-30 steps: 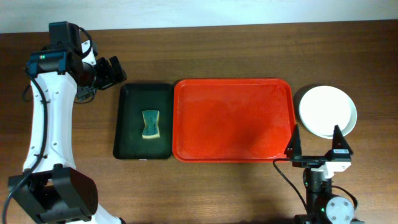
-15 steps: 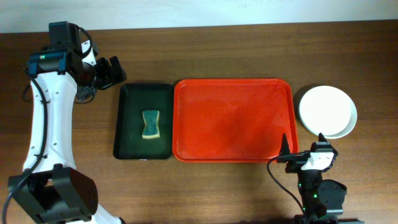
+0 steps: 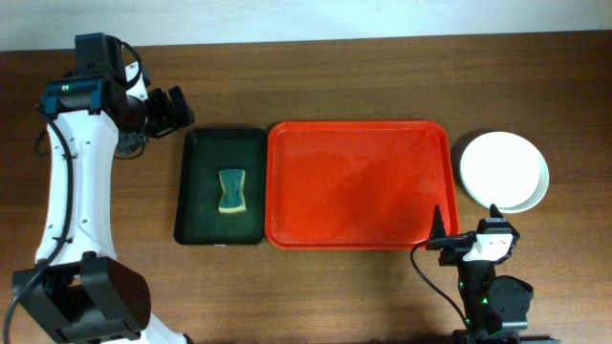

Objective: Clean dirty plates on tray and stack at the side

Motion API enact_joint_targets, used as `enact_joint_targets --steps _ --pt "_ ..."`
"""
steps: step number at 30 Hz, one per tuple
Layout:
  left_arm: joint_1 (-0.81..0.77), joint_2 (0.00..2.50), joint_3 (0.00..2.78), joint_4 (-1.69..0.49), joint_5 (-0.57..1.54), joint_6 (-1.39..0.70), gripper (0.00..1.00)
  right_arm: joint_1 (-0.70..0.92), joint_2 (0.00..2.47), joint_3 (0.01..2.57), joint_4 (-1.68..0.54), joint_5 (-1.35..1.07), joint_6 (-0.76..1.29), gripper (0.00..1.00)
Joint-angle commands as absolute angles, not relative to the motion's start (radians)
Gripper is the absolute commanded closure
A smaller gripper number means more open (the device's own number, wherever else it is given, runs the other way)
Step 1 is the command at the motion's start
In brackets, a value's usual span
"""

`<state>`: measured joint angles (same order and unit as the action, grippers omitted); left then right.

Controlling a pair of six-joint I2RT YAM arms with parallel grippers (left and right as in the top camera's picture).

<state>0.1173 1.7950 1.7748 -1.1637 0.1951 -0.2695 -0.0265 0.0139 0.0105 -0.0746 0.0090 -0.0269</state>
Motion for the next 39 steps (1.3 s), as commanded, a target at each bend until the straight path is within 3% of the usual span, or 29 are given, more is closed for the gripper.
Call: enact_joint_targets --steps 1,31,39 --pt "0.119 1.789 1.787 -1.165 0.203 -0.275 0.01 -0.034 0.004 0.006 -0.082 0.004 -0.026 0.01" --pt "0.114 1.786 1.787 -1.165 0.202 -0.275 0.01 -0.034 0.006 0.006 -0.082 0.004 -0.026 0.01" --pt "0.114 1.630 1.787 -1.165 0.202 -0.275 0.01 -0.034 0.006 0.006 -0.082 0.004 -0.026 0.01"
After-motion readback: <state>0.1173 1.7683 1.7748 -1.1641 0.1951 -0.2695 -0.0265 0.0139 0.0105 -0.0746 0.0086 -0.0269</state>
